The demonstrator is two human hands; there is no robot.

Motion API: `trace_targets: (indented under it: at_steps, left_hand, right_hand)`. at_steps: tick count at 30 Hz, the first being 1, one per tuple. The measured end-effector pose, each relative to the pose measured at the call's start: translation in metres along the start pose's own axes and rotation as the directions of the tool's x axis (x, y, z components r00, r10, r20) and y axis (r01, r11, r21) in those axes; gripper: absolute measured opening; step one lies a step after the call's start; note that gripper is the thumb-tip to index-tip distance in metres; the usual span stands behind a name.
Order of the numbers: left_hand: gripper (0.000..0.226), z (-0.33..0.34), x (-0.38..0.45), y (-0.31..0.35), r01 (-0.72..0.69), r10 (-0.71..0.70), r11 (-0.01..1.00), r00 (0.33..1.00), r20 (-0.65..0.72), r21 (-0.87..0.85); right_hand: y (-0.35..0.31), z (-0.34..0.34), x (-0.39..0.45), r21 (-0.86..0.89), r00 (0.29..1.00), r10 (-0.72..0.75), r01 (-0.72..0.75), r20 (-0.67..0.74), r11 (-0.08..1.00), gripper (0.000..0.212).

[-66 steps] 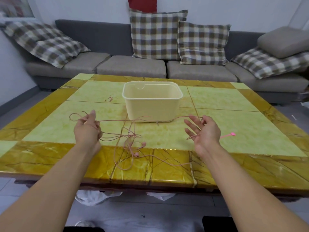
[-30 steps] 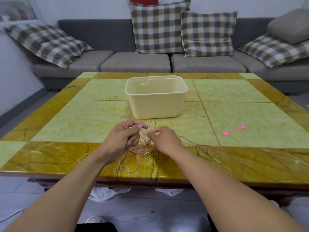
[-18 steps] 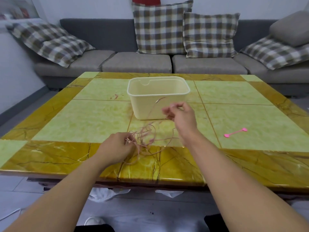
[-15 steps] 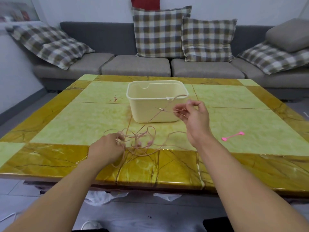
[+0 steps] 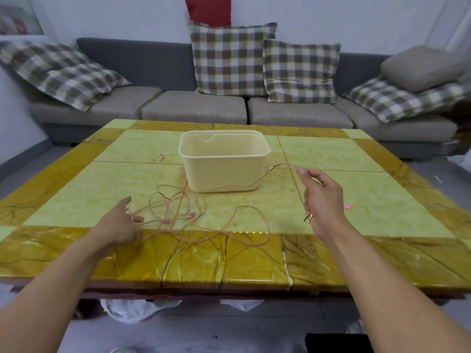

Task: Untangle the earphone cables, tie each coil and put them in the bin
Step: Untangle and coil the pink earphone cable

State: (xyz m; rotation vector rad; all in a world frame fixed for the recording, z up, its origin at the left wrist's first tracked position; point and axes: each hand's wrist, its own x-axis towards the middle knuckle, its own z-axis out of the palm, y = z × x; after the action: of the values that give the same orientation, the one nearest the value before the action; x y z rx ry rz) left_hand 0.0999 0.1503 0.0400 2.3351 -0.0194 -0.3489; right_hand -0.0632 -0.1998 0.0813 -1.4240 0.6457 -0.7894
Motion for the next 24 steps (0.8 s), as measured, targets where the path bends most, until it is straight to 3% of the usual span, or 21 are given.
trace_targets:
  at_steps: [1,2,4,6,10,12,14,15,16,18,20,22,24]
  left_hand:
    - [0.095,-0.002,-0.002,0.005,-0.011,0.006,0.968,1.000,0.021,0.249]
    - [0.100,-0.004,-0.007,0.010,-0.009,-0.007,0.867,1.000,0.030,0.498]
    - [0.110,-0.007,-0.023,0.027,0.008,-0.033,0.639,0.999,0.017,0.769]
    - [0.116,-0.009,-0.036,0.043,0.009,-0.036,0.568,0.999,0.014,0.823]
    - [0.103,0.010,-0.059,0.068,-0.173,0.097,0.603,0.985,0.145,0.778]
    - [0.081,0.031,-0.065,0.073,-0.316,0.270,0.770,0.949,0.165,0.554]
    - [0.037,0.054,-0.076,0.081,-0.356,0.320,0.916,0.926,0.200,0.185]
    - [0.029,0.064,-0.083,0.087,-0.283,0.281,0.958,0.917,0.282,-0.036]
    - [0.041,0.074,-0.089,0.093,-0.149,0.235,0.960,0.890,0.391,-0.236]
    - [0.065,0.090,-0.098,0.101,0.132,0.193,0.861,0.808,0.557,-0.491]
    - [0.070,0.101,-0.099,0.103,0.271,0.221,0.752,0.756,0.617,-0.601]
    - [0.059,0.110,-0.097,0.105,0.274,0.275,0.643,0.788,0.550,-0.715]
    - [0.042,0.115,-0.096,0.111,0.161,0.298,0.550,0.879,0.373,-0.820]
  right_hand:
    - [-0.002,-0.002,-0.001,-0.009,1.000,-0.007,0.007,-0.005,1.000,0.008]
    - [-0.004,-0.003,-0.003,-0.025,1.000,-0.008,0.008,0.002,1.000,0.008]
    - [-0.006,-0.004,-0.008,-0.055,0.998,0.008,-0.005,0.056,0.998,0.006]
    - [-0.008,-0.005,-0.014,-0.117,0.987,0.050,-0.032,0.155,0.993,0.007]
    - [-0.008,-0.002,-0.025,-0.229,0.924,0.176,-0.100,0.339,0.968,0.011]
    - [-0.008,0.000,-0.029,-0.187,0.911,0.176,-0.112,0.372,0.976,0.009]
    - [-0.007,0.002,-0.033,-0.139,0.911,0.131,-0.082,0.390,0.987,0.008]
    - [-0.008,0.003,-0.036,-0.132,0.908,0.105,-0.056,0.406,0.990,0.007]
    - [-0.007,0.003,-0.038,-0.138,0.901,0.079,-0.022,0.427,0.990,0.007]
    - [-0.006,0.005,-0.044,-0.168,0.876,0.050,0.036,0.480,0.985,0.007]
    - [-0.006,0.006,-0.049,-0.174,0.845,0.060,0.039,0.531,0.984,0.007]
    - [-0.007,0.008,-0.053,-0.114,0.817,0.110,-0.055,0.565,0.992,0.008]
    - [-0.007,0.009,-0.056,-0.044,0.789,0.210,-0.227,0.578,0.973,0.008]
